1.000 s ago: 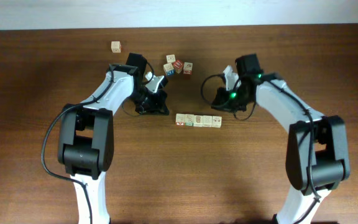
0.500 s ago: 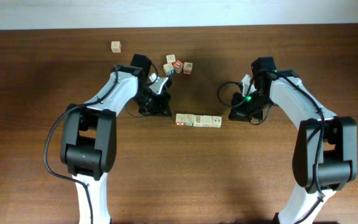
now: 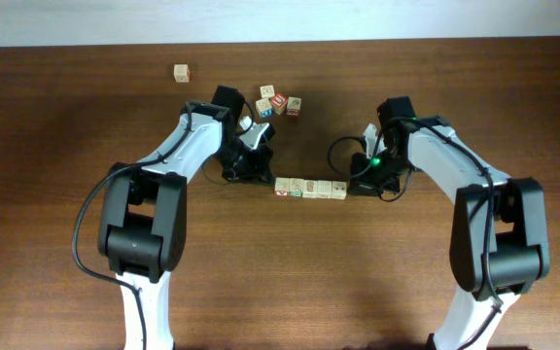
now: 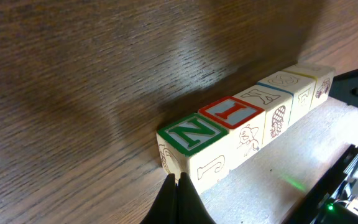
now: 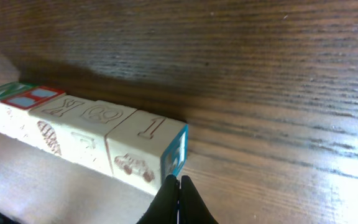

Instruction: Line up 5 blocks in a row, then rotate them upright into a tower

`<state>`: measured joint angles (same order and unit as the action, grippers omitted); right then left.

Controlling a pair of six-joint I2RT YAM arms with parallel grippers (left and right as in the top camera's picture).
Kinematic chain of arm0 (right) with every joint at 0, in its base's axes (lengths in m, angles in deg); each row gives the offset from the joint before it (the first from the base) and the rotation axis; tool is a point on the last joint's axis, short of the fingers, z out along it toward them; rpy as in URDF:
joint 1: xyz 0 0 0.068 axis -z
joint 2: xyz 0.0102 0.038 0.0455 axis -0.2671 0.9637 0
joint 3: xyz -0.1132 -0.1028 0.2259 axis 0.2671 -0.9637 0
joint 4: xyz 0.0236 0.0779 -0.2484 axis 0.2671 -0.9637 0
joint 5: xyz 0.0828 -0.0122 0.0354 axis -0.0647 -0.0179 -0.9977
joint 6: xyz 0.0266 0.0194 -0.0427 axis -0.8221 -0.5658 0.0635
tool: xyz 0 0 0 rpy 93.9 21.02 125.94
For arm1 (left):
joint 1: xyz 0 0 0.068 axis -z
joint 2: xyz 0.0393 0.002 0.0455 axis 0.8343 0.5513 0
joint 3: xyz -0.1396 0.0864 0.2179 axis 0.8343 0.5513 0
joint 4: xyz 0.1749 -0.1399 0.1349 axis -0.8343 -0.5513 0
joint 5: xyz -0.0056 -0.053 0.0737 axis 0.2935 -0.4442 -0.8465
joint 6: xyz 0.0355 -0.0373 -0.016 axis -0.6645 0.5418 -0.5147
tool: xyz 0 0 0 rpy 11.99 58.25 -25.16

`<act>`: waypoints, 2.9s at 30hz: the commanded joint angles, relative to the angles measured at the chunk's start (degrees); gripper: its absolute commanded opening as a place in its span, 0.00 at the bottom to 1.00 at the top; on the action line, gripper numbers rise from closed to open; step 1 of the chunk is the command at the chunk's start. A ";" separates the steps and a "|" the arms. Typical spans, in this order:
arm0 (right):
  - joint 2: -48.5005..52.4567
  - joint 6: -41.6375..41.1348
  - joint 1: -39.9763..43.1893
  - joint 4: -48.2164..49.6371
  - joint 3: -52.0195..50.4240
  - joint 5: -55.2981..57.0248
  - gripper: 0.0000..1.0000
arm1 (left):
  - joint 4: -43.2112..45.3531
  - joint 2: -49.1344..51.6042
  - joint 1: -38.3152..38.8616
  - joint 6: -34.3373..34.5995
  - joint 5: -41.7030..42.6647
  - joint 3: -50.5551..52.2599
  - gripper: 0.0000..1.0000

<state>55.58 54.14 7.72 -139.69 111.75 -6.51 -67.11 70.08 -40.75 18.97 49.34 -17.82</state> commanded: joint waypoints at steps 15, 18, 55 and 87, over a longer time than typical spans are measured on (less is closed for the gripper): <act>2.54 -3.67 -3.67 3.50 -0.35 -2.82 0.04 | -0.55 0.31 -0.90 4.39 -3.06 0.28 0.00; 2.54 -5.05 -4.48 3.87 -0.35 -2.84 0.04 | -0.81 0.31 -1.05 4.37 -3.08 0.28 0.00; 3.28 -3.17 -1.22 6.73 -0.42 -7.50 0.05 | -1.84 2.25 -9.20 -7.32 3.41 0.28 0.00; 3.34 -2.97 -1.22 6.47 -0.79 -7.91 0.04 | -2.71 4.48 -11.78 -8.68 11.98 0.22 0.00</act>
<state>57.81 50.38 6.72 -133.18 111.59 -13.48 -69.42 74.23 -52.53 12.58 60.07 -17.82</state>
